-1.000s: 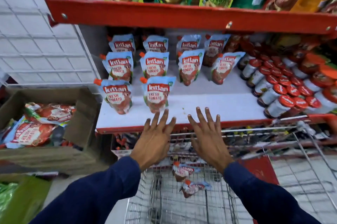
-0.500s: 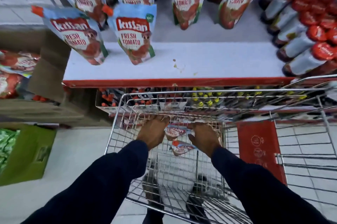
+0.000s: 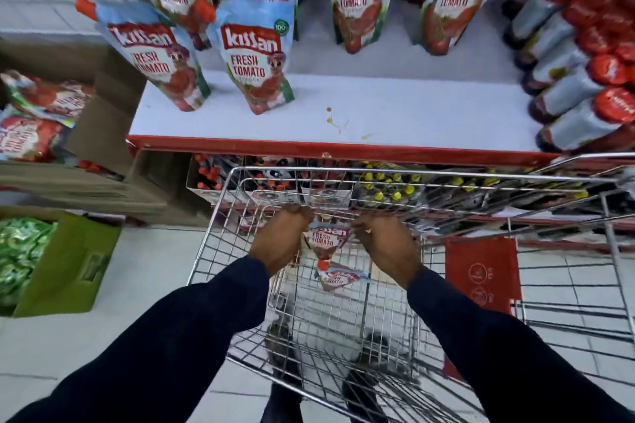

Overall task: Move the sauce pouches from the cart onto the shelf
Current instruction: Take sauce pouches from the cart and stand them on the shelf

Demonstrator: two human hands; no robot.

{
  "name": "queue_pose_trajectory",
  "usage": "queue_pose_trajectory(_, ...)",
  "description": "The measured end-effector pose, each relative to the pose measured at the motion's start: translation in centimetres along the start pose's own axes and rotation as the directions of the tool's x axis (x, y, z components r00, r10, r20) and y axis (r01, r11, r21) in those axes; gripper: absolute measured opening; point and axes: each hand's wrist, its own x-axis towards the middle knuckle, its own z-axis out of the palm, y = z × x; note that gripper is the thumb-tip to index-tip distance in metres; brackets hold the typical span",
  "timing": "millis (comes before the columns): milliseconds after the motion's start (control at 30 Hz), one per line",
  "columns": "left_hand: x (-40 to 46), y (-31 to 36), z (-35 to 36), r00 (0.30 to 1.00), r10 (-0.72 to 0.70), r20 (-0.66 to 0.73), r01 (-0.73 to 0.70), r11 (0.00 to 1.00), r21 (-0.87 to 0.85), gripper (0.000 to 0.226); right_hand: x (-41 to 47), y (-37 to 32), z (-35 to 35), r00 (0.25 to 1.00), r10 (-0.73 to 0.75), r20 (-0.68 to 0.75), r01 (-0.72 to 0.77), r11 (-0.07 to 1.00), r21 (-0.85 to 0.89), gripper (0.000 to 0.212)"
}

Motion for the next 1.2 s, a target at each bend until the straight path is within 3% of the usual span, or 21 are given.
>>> queue_pose_trajectory(67, -0.7, 0.5, -2.1, 0.998, 0.01, -0.066, -0.01, 1.0, -0.005, 0.056, -0.5, -1.1, -2.7, 0.998, -0.029, -0.048, 0.03, 0.999, 0.014, 0.016)
queue_pose_trajectory(267, -2.2, 3.6, -10.3, 0.966, 0.096, -0.239, -0.109, 0.993, -0.043, 0.053, -1.7, -4.5, -11.6, 0.971, -0.147, -0.186, 0.147, 0.989, -0.015, 0.02)
queue_pose_trajectory(367, -2.3, 5.3, -14.5, 0.945, 0.086, -0.316, -0.134, 0.982, -0.136, 0.047, -1.7, -6.2, -16.0, 0.949, -0.201, -0.244, 0.196, 0.98, -0.044, 0.022)
queue_pose_trajectory(567, -1.0, 8.7, -22.0, 0.892, 0.124, -0.435, -0.199, 0.971, -0.132, 0.022, -0.6, -8.3, -23.3, 0.887, -0.254, -0.386, 0.243, 0.967, -0.077, 0.017)
queue_pose_trajectory(833, 4.3, 9.9, -26.8, 0.883, 0.1, -0.459, -0.175, 0.977, -0.124, 0.016, 3.7, -9.1, -28.6, 0.871, -0.242, -0.427, 0.198, 0.969, -0.144, 0.015)
queue_pose_trajectory(1200, 10.1, 9.7, -27.4, 0.906, 0.015, -0.422, -0.072, 0.99, -0.12, 0.034, 10.1, -8.0, -28.3, 0.889, -0.178, -0.421, 0.137, 0.982, -0.127, 0.015)
